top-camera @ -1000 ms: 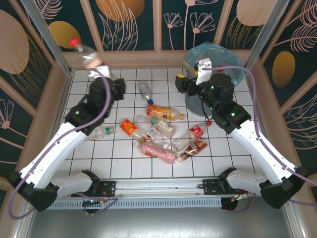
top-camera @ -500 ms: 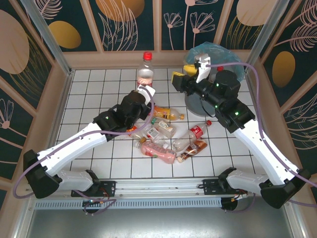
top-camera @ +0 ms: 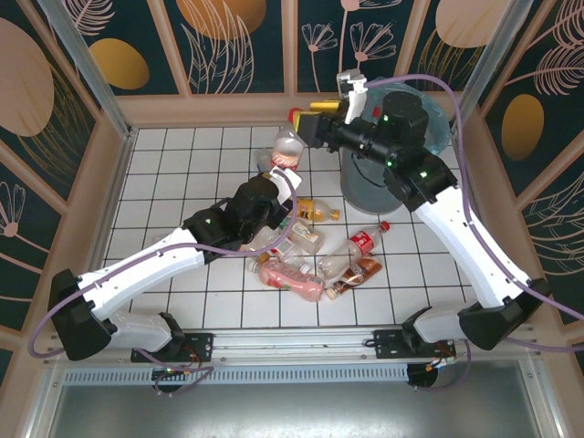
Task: Put the plastic bottles in the bin
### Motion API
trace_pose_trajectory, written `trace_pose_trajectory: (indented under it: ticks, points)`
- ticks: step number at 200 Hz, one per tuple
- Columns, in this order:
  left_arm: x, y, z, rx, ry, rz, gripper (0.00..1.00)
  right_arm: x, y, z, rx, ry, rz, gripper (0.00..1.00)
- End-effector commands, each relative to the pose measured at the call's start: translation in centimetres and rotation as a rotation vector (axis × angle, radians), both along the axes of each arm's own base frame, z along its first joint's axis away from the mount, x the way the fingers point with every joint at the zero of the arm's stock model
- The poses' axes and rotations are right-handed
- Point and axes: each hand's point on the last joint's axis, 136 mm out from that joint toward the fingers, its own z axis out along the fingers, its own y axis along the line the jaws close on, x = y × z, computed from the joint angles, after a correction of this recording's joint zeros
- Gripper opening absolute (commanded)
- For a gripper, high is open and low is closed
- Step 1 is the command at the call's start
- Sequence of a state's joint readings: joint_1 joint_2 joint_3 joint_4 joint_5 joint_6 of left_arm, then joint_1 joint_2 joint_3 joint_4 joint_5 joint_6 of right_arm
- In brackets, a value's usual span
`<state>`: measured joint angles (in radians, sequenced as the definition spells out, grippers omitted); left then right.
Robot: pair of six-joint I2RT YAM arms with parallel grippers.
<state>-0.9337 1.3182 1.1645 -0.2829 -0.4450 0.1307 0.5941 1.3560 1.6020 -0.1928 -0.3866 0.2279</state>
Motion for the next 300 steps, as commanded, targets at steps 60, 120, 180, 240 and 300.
trace_pose_trajectory:
  ticks: [60,120,180,240,300]
  points:
    - [-1.1,-1.5,0.2,0.067,-0.039,-0.08,0.38,-0.4,0.8,-1.2,-0.022,0.082,0.062,0.44]
    - [-1.1,-1.2,2.6,-0.016,-0.082,-0.054,0.59,-0.1,-0.5,-1.3,-0.06,0.072,-0.012,0.04]
    - [-2.1,-0.5,9.5,-0.27,-0.175,-0.048,0.96,2.2,-6.7,5.6,-0.092,-0.133,-0.394,0.0]
    - [-3.6,1.3,13.0,-0.439,-0.22,-0.048,0.99,5.2,-14.3,12.4,-0.167,-0.408,-0.904,0.0]
    - [-3.5,3.8,11.8,-0.463,-0.218,0.055,0.98,11.4,-17.7,6.3,-0.311,-0.345,-1.078,0.0]
